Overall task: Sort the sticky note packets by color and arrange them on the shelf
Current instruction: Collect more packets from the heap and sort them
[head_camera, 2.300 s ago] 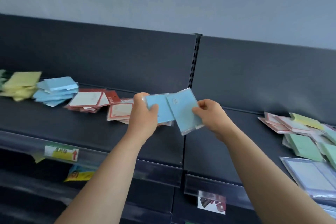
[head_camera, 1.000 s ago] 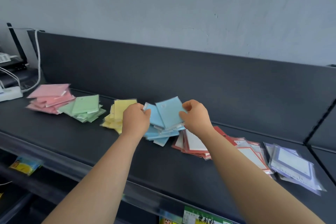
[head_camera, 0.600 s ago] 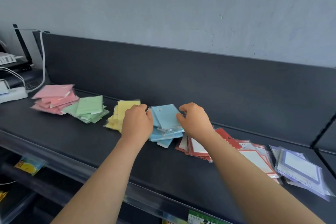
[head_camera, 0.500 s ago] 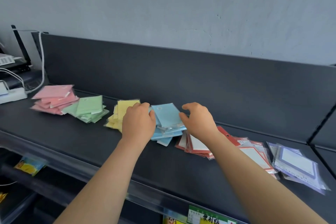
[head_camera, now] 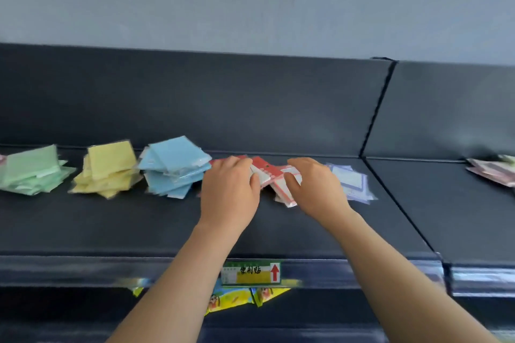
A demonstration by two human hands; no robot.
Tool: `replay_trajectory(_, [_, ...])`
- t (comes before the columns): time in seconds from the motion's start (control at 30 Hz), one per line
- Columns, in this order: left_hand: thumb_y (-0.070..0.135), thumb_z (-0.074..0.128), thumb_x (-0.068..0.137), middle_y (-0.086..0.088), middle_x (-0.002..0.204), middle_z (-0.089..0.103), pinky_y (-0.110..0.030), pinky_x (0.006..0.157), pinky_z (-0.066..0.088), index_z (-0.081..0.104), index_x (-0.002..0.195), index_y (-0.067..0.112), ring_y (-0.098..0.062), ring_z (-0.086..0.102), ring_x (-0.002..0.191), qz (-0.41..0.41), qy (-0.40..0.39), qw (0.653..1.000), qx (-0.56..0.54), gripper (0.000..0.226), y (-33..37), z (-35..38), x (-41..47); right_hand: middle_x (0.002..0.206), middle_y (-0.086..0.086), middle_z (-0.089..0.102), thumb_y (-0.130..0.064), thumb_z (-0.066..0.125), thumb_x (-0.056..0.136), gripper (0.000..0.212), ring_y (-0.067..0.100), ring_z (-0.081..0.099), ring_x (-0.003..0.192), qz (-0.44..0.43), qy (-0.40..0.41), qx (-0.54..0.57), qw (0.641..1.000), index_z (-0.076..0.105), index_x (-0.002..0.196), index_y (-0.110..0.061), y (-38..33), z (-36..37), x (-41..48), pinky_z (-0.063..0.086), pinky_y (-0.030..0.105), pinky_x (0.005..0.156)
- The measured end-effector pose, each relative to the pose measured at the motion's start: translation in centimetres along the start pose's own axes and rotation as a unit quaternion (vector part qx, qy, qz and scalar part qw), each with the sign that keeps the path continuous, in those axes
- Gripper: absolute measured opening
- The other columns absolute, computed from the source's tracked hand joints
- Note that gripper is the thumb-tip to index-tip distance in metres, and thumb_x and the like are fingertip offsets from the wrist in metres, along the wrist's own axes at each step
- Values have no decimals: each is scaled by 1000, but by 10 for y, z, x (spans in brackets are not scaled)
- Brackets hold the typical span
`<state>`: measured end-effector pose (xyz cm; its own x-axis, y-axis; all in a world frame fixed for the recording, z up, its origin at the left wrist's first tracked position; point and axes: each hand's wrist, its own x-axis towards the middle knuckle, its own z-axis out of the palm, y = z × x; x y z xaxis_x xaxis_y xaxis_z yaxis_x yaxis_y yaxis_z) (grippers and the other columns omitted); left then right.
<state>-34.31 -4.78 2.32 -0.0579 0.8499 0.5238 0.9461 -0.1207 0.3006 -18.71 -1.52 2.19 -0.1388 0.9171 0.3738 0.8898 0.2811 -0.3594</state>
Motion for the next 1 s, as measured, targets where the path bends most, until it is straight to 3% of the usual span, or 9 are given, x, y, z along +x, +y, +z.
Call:
replay_trajectory(0.13, [31,45,98,0,124,63,-35,92,43,60,128,19,-22,53,112,36,-20,999,-26,35,49,20,-6,116,3,65,-23,46,95,26,27,57,108,41,14,-11,999,64,110,-11,48,-23,-19,42,32,81])
replay_trajectory(0.3, [23,48,93,-3,98,67,-36,80,43,67,98,13,-27,56,90,86,-46,994,-45,23,117,55,-6,117,7,64,-19,47,95,29,31,57,104,84,16,-43,995,63,114,-6,121,-55,-41,44,35,87])
replay_trajectory(0.43, [28,47,95,-2,105,67,-35,83,41,67,109,15,-27,54,98,97,-78,991,-53,28,184,89,-11,112,11,66,-17,48,93,28,32,58,102,99,13,-87,991,64,111,-2,197,-81,-55,40,34,90])
replay_trajectory(0.57, [32,45,97,1,109,65,-34,88,42,63,116,16,-25,53,104,98,-122,985,-78,30,253,123,-17,126,6,61,-23,48,95,33,27,54,115,131,4,-134,982,61,122,-8,276,-118,-73,33,32,100])
replay_trajectory(0.73, [32,45,98,0,110,64,-34,87,44,62,115,15,-25,52,103,100,-169,978,-64,30,326,163,-22,128,9,55,-32,44,94,36,29,48,121,251,-13,-196,948,57,120,-11,375,-155,-103,33,38,101])
replay_trajectory(0.83, [35,45,98,-2,112,63,-36,89,45,61,116,13,-25,51,107,93,-204,972,-74,32,359,181,-26,120,11,57,-27,39,94,30,32,52,114,312,-35,-210,926,60,109,-13,411,-170,-122,39,37,91])
replay_trajectory(0.93, [40,44,99,-4,117,59,-36,90,45,61,117,13,-26,49,110,89,-228,967,-73,37,383,193,-28,100,8,60,-16,37,93,26,32,56,97,274,-43,-178,944,61,85,-16,425,-174,-127,38,29,66])
replay_trajectory(1.0, [45,44,98,-5,122,57,-37,92,44,59,120,13,-27,48,113,82,-240,965,-70,42,392,197,-26,96,7,63,-15,37,94,28,30,56,92,240,-52,-110,963,63,82,-14,423,-172,-122,42,31,63])
